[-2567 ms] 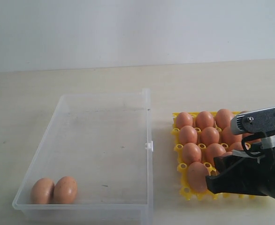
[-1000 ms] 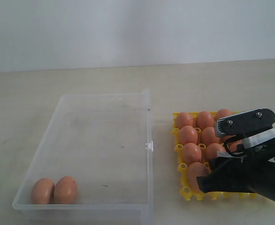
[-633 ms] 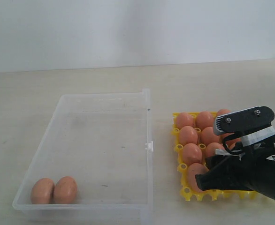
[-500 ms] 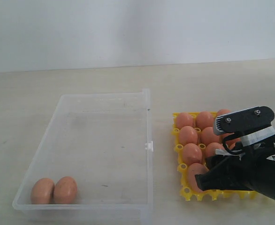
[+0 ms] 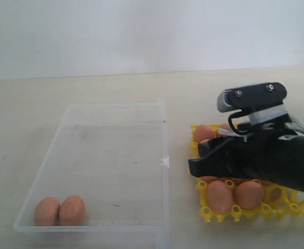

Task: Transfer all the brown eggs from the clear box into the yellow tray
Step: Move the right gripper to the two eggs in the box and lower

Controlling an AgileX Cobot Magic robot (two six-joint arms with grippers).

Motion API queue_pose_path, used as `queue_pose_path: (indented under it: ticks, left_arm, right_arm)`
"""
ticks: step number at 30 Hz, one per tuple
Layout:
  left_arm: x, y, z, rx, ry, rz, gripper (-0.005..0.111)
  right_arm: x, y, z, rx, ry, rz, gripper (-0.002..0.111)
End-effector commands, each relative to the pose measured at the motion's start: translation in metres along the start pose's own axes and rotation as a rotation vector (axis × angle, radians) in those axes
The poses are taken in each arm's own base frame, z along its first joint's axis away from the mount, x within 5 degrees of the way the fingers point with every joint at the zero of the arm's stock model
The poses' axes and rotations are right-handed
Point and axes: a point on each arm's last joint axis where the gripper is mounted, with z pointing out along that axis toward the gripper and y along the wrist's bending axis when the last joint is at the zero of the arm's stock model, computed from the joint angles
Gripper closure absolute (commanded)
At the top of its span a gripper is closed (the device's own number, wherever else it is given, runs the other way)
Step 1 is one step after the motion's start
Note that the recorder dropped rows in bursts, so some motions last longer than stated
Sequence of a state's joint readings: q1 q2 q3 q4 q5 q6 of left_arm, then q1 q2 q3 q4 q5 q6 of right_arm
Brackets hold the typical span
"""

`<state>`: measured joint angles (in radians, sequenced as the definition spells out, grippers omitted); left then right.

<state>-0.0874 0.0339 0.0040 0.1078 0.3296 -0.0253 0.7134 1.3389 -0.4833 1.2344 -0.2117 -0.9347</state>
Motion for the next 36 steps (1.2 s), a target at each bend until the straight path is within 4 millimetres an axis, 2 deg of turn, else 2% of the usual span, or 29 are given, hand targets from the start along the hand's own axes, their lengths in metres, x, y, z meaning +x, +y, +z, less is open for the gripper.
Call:
queue_pose_path:
  ticks: [1, 5, 6, 11, 19, 21, 31, 36]
  left_arm:
    - [-0.003, 0.000, 0.000, 0.004, -0.017, -0.007, 0.107]
    - [-0.003, 0.000, 0.000, 0.004, -0.017, -0.007, 0.107]
    - [-0.003, 0.000, 0.000, 0.004, -0.017, -0.007, 0.107]
    - [-0.003, 0.000, 0.000, 0.004, -0.017, -0.007, 0.107]
    - [-0.003, 0.000, 0.000, 0.004, -0.017, -0.007, 0.107]
    - [-0.003, 0.000, 0.000, 0.004, -0.017, -0.007, 0.107]
    - [-0.003, 0.000, 0.000, 0.004, -0.017, -0.007, 0.107]
    - [-0.003, 0.000, 0.000, 0.004, -0.017, -0.007, 0.107]
  right_arm:
    - [-0.028, 0.029, -0.004, -0.225, 0.013, -0.082, 0.080]
    - [-0.054, 0.056, -0.002, -0.405, 0.093, -0.165, 0.108]
    - [-0.057, 0.060, 0.002, -0.429, 0.130, -0.174, 0.108]
    - [-0.084, 0.081, 0.029, -0.488, 0.232, -0.170, 0.098]
    - [-0.100, 0.110, 0.085, -0.538, 0.449, -0.117, 0.060]
    - [-0.099, 0.118, 0.099, -0.547, 0.492, -0.096, 0.055]
    - [-0.092, 0.152, 0.154, -0.524, 0.614, 0.064, 0.055]
    - [-0.077, 0.150, 0.171, -0.465, 0.681, 0.121, 0.055]
